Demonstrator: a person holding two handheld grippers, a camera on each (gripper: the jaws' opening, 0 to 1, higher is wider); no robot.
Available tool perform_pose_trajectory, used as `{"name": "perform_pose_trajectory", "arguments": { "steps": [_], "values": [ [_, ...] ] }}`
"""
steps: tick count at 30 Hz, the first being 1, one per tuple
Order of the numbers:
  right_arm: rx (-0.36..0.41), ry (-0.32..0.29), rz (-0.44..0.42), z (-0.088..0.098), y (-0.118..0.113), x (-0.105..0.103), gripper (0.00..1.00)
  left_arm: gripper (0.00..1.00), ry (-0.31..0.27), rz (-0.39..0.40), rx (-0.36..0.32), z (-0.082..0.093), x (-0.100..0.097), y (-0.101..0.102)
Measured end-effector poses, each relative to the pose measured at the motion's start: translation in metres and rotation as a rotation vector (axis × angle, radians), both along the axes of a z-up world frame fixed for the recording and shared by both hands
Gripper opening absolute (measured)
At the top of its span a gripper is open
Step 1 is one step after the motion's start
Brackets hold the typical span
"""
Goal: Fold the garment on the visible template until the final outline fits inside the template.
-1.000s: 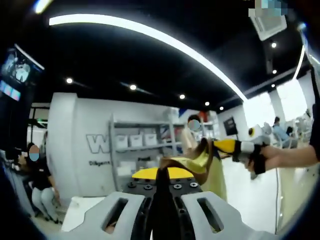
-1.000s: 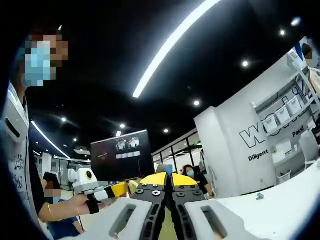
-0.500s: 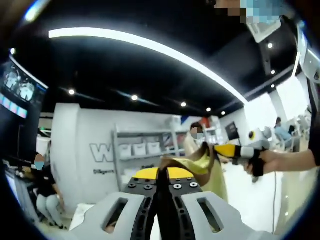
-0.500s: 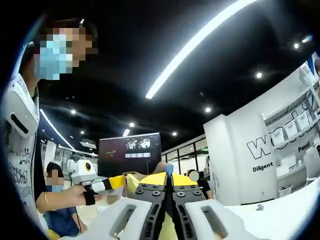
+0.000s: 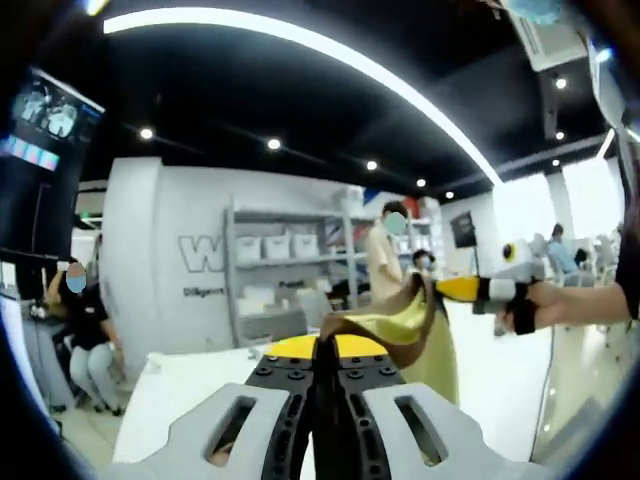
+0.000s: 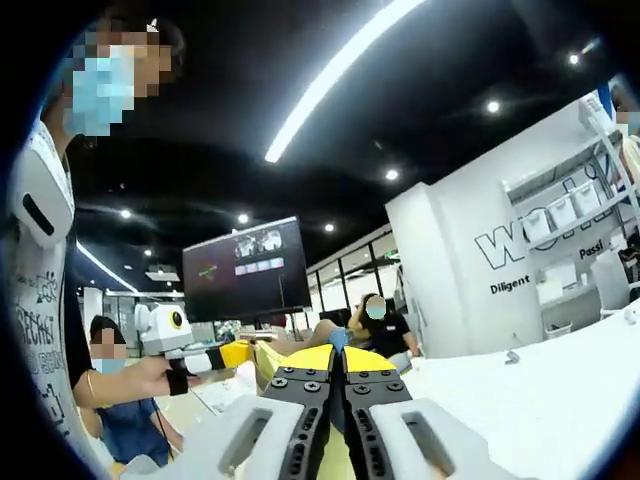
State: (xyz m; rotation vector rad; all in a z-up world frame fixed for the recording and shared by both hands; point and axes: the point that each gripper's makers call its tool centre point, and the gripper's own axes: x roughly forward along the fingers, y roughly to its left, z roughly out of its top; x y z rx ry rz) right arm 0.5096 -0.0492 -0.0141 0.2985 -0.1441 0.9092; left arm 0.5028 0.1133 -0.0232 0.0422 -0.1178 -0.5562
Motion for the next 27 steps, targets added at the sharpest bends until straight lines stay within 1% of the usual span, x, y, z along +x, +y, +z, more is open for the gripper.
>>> {"name": "perform_pose_trajectory", "arguments": {
  "steps": [2,3,6,8,10,12,13,14,15,16,18,20,23,25,26,27],
  "values": [
    [-0.004,0.006,-0.002,-0.006,0.0,0.006,0.0,0.02,0.012,-0.001,0.006,-0.009,0.009,0.0],
    [-0.004,0.028,-0.008,-0.013,-0.002,0.014,0.0,0.02,0.039,-0.001,0.014,-0.019,0.015,-0.002],
    [-0.026,0.052,-0.022,-0.025,-0.002,0.028,0.0,0.02,0.063,-0.001,0.023,-0.032,0.03,-0.001],
    [-0.033,0.06,-0.025,-0.029,-0.003,0.039,0.0,0.02,0.078,0.003,0.029,-0.036,0.039,-0.002],
    [-0.036,0.069,-0.028,-0.033,-0.001,0.049,0.0,0.02,0.081,0.006,0.048,-0.041,0.051,-0.001],
    [-0.04,0.073,-0.03,-0.036,0.003,0.054,0.0,0.02,0.087,0.009,0.052,-0.044,0.059,-0.001],
    [-0.047,0.082,-0.028,-0.041,0.005,0.069,0.0,0.02,0.09,0.015,0.057,-0.047,0.066,-0.001],
    [-0.049,0.094,-0.029,-0.046,0.006,0.076,0.0,0.02,0.099,0.019,0.058,-0.05,0.072,0.0],
    [-0.051,0.095,-0.029,-0.047,0.007,0.078,0.0,0.02,0.104,0.022,0.061,-0.055,0.08,0.001],
    [-0.058,0.108,-0.032,-0.053,0.009,0.085,0.0,0.02,0.122,0.025,0.06,-0.061,0.086,0.0],
    [-0.061,0.119,-0.034,-0.058,0.011,0.089,0.0,0.02,0.13,0.026,0.063,-0.067,0.095,-0.001],
    [-0.068,0.133,-0.032,-0.069,0.01,0.101,0.0,0.02,0.149,0.037,0.067,-0.078,0.105,0.001],
    [-0.068,0.183,-0.035,-0.086,0.01,0.116,0.0,0.02,0.196,0.053,0.042,-0.101,0.12,0.006],
    [-0.068,0.21,-0.044,-0.098,0.01,0.124,0.0,0.02,0.208,0.054,0.052,-0.114,0.125,0.006],
    [-0.07,0.226,-0.048,-0.105,0.011,0.127,0.0,0.02,0.235,0.06,0.047,-0.124,0.129,0.006],
    [-0.071,0.235,-0.05,-0.108,0.011,0.129,0.0,0.02,0.261,0.066,0.044,-0.133,0.133,0.007]
  ]
}}
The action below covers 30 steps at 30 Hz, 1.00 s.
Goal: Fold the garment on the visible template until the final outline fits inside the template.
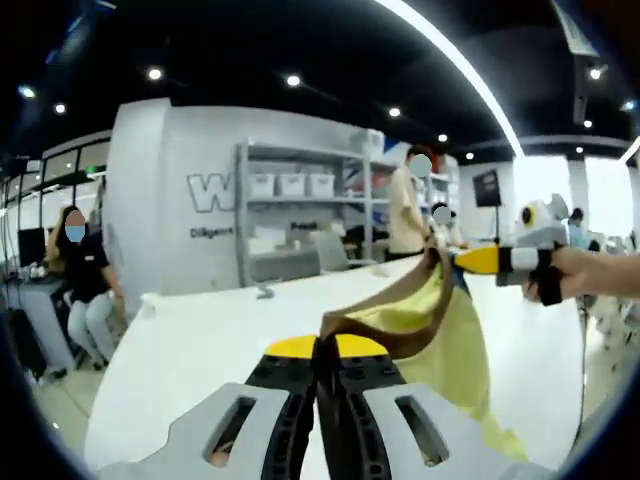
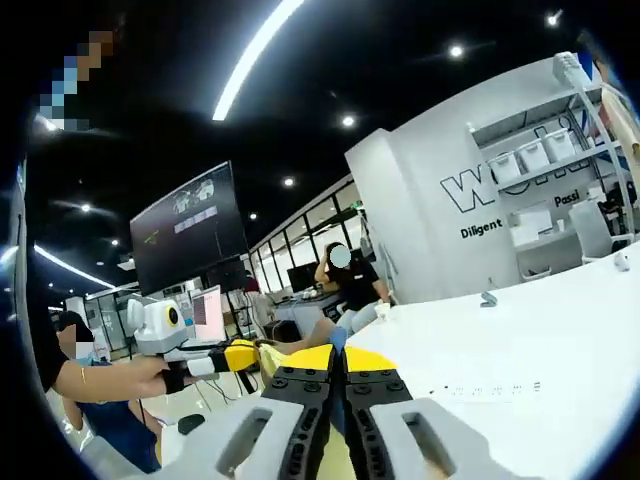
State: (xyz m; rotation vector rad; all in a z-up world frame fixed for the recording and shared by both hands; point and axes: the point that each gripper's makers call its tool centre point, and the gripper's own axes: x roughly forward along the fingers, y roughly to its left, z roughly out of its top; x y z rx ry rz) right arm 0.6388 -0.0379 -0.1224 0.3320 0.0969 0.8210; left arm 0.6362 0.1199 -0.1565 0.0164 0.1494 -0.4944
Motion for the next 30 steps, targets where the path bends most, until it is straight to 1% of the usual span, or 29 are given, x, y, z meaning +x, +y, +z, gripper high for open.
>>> {"name": "perform_pose_trajectory", "arguments": {
  "steps": [1,2,3,4,5,7,8,9,10,12,14,16,17,18,21,25,26,29,30],
  "values": [
    [-0.001,0.009,-0.003,-0.003,0.0,0.002,0.0,0.02,0.026,0.006,-0.003,-0.01,0.005,0.001],
    [-0.02,0.051,-0.008,-0.019,0.001,0.007,0.0,0.02,0.058,0.008,-0.007,-0.018,0.008,0.001],
    [-0.034,0.061,-0.012,-0.025,0.001,0.009,0.0,0.02,0.045,-0.004,0.004,-0.021,0.012,0.0],
    [-0.046,0.065,-0.014,-0.031,0.001,0.011,0.0,0.02,0.052,-0.007,0.008,-0.026,0.015,-0.001],
    [-0.047,0.104,-0.025,-0.043,-0.001,0.015,0.0,0.02,0.088,-0.014,0.013,-0.038,0.021,-0.001],
    [-0.049,0.11,-0.027,-0.052,-0.003,0.022,0.0,0.02,0.096,-0.019,0.022,-0.047,0.029,0.0],
    [-0.04,0.147,-0.041,-0.062,-0.005,0.026,0.0,0.02,0.116,-0.026,0.028,-0.055,0.033,-0.002],
    [-0.043,0.152,-0.043,-0.067,-0.006,0.029,0.0,0.02,0.121,-0.029,0.032,-0.058,0.035,-0.002],
    [-0.043,0.186,-0.063,-0.076,-0.008,0.033,0.0,0.02,0.127,-0.032,0.036,-0.061,0.038,-0.003],
    [-0.04,0.202,-0.077,-0.082,-0.01,0.038,0.0,0.03,0.132,-0.033,0.055,-0.069,0.046,-0.001],
    [-0.038,0.215,-0.085,-0.089,-0.009,0.043,0.0,0.04,0.152,-0.006,0.057,-0.075,0.051,-0.001],
    [-0.048,0.227,-0.092,-0.096,-0.009,0.05,0.0,0.05,0.156,-0.007,0.072,-0.082,0.059,0.0],
    [-0.057,0.231,-0.101,-0.098,-0.01,0.051,0.0,0.05,0.158,-0.007,0.075,-0.082,0.059,-0.001],
    [-0.065,0.236,-0.11,-0.1,-0.011,0.052,0.0,0.06,0.172,0.001,0.093,-0.084,0.057,-0.002],
    [-0.079,0.246,-0.114,-0.104,-0.013,0.053,0.0,0.07,0.191,0.006,0.11,-0.095,0.062,0.005],
    [-0.105,0.26,-0.11,-0.114,-0.015,0.054,0.0,0.09,0.214,0.003,0.118,-0.102,0.057,0.008],
    [-0.115,0.266,-0.11,-0.117,-0.016,0.052,0.0,0.09,0.216,0.001,0.119,-0.101,0.051,0.007],
    [-0.135,0.287,-0.106,-0.13,-0.018,0.05,0.0,0.09,0.223,0.001,0.12,-0.105,0.05,0.01],
    [-0.142,0.294,-0.105,-0.133,-0.019,0.051,0.0,0.09,0.23,0.003,0.121,-0.107,0.045,0.011]
  ]
}}
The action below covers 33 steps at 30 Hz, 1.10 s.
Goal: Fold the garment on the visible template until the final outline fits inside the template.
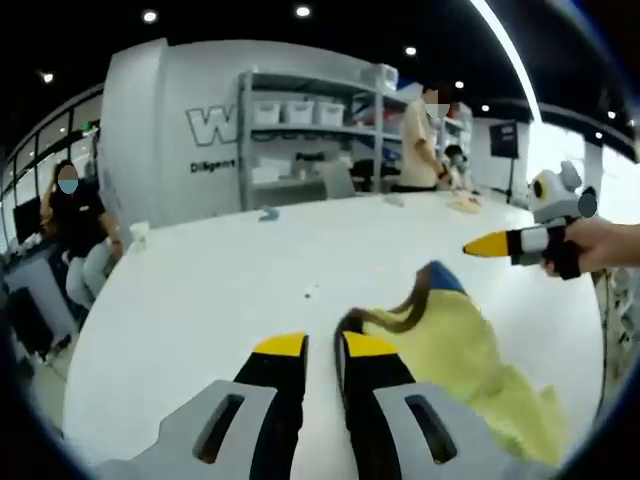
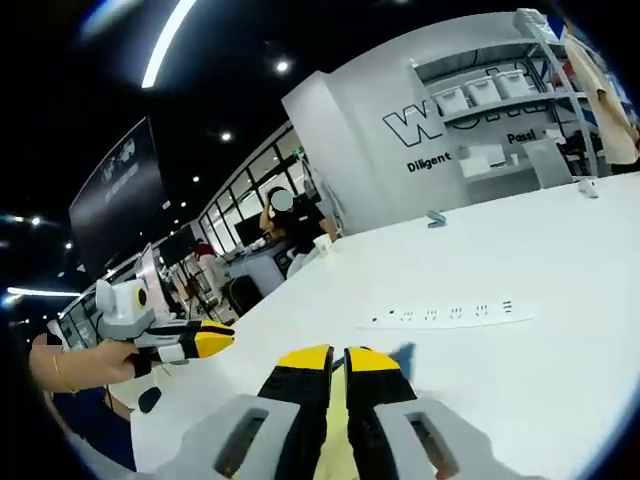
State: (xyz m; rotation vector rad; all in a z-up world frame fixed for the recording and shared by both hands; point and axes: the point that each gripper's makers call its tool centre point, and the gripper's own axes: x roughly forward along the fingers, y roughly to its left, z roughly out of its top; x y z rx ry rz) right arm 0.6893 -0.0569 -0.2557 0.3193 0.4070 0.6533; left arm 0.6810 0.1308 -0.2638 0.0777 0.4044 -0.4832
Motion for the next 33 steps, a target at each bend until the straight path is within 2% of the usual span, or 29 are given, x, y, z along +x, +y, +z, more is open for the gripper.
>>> {"name": "perform_pose_trajectory", "arguments": {
  "steps": [3,9,11,13,14,16,18,19,21,25,27,30,33],
  "values": [
    [-0.026,0.028,0.002,-0.013,-0.004,0.002,0.0,0.1,0.02,0.002,0.0,-0.004,-0.011,-0.001],
    [-0.039,0.037,-0.001,-0.015,-0.011,-0.008,0.0,0.15,0.061,-0.014,0.016,-0.021,-0.042,0.003],
    [-0.043,0.048,0.003,-0.019,-0.013,-0.013,0.04,0.16,0.076,-0.021,0.02,-0.029,-0.052,0.003],
    [-0.051,0.064,0.005,-0.025,-0.016,-0.02,0.13,0.22,0.093,-0.065,0.044,-0.039,-0.069,0.001],
    [-0.056,0.068,0.003,-0.029,-0.019,-0.02,0.15,0.27,0.113,-0.078,0.035,-0.043,-0.078,-0.001],
    [-0.063,0.077,0.005,-0.033,-0.02,-0.024,0.17,0.33,0.136,-0.09,0.015,-0.047,-0.09,-0.003],
    [-0.072,0.092,0.011,-0.038,-0.022,-0.033,0.18,0.39,0.188,-0.107,-0.004,-0.055,-0.105,-0.003],
    [-0.075,0.094,0.013,-0.039,-0.022,-0.035,0.19,0.4,0.186,-0.109,-0.004,-0.056,-0.107,-0.003],
    [-0.091,0.103,0.02,-0.045,-0.025,-0.052,0.19,0.4,0.208,-0.116,-0.007,-0.06,-0.124,-0.001],
    [-0.105,0.125,0.031,-0.057,-0.03,-0.068,0.2,0.4,0.24,-0.112,-0.01,-0.07,-0.137,0.007],
    [-0.139,0.142,0.052,-0.068,-0.033,-0.083,0.2,0.38,0.278,-0.11,-0.01,-0.074,-0.155,0.007],
    [-0.178,0.152,0.061,-0.073,-0.037,-0.103,0.19,0.3,0.307,-0.073,-0.023,-0.083,-0.163,0.018],
    [-0.189,0.15,0.067,-0.072,-0.039,-0.121,0.19,0.31,0.34,-0.066,-0.042,-0.092,-0.175,0.022]
  ]
}}
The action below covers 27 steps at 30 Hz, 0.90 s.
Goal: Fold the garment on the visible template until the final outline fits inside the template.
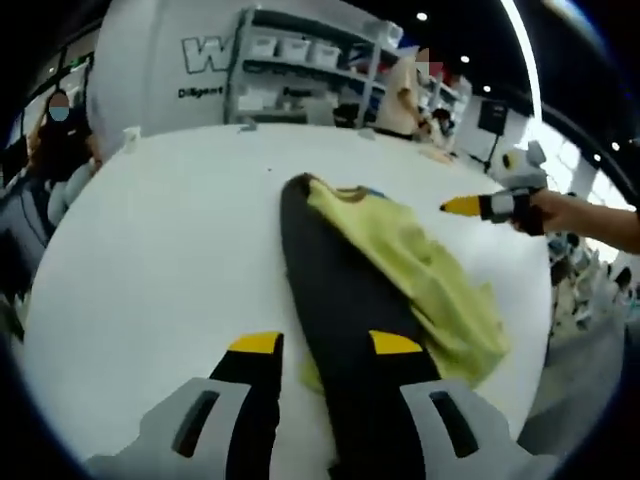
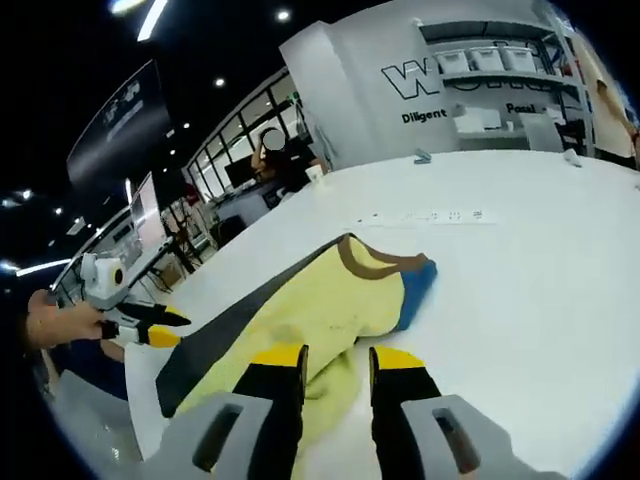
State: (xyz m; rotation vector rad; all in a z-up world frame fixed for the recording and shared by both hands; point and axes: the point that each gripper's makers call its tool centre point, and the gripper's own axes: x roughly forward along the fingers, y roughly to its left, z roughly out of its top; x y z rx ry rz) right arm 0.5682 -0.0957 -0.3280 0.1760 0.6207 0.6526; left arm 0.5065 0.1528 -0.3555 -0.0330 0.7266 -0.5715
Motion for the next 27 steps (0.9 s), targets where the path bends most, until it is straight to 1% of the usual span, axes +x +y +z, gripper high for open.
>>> {"name": "perform_pose_trajectory", "arguments": {
  "steps": [2,3,4,7,10,13,15,16,19,20,23,25,27],
  "values": [
    [-0.021,0.001,0.026,-0.001,0.0,-0.013,0.2,0.32,0.018,0.001,0.002,-0.004,-0.007,0.001],
    [-0.027,0.001,0.031,-0.002,0.0,-0.014,0.21,0.32,0.021,0.0,0.002,-0.005,-0.008,0.002],
    [-0.041,-0.004,0.054,-0.002,0.0,-0.021,0.22,0.32,0.037,0.002,-0.005,-0.005,-0.015,-0.001],
    [-0.059,-0.007,0.072,-0.005,0.0,-0.029,0.28,0.33,0.06,0.013,-0.022,-0.011,-0.021,0.002],
    [-0.079,0.0,0.092,-0.011,0.0,-0.036,0.34,0.33,0.077,0.016,-0.028,-0.011,-0.031,-0.003],
    [-0.072,0.013,0.096,-0.015,0.001,-0.045,0.42,0.33,0.099,0.025,-0.03,-0.017,-0.036,-0.002],
    [-0.068,0.022,0.1,-0.018,0.002,-0.048,0.45,0.31,0.11,0.031,-0.03,-0.02,-0.04,0.0],
    [-0.074,0.021,0.109,-0.018,0.004,-0.054,0.46,0.29,0.117,0.035,-0.032,-0.023,-0.043,0.0],
    [-0.085,0.031,0.127,-0.018,0.007,-0.068,0.45,0.21,0.133,0.029,-0.048,-0.027,-0.049,-0.001],
    [-0.088,0.032,0.133,-0.018,0.007,-0.072,0.45,0.16,0.142,0.028,-0.051,-0.028,-0.055,-0.003],
    [-0.093,0.036,0.136,-0.018,0.007,-0.076,0.45,0.08,0.15,0.039,-0.053,-0.028,-0.057,-0.001],
    [-0.079,0.045,0.125,-0.018,0.007,-0.076,0.44,0.01,0.15,0.046,-0.049,-0.029,-0.056,0.001],
    [-0.077,0.048,0.126,-0.018,0.007,-0.076,0.44,0.0,0.15,0.058,-0.044,-0.029,-0.054,0.006]
  ]
}}
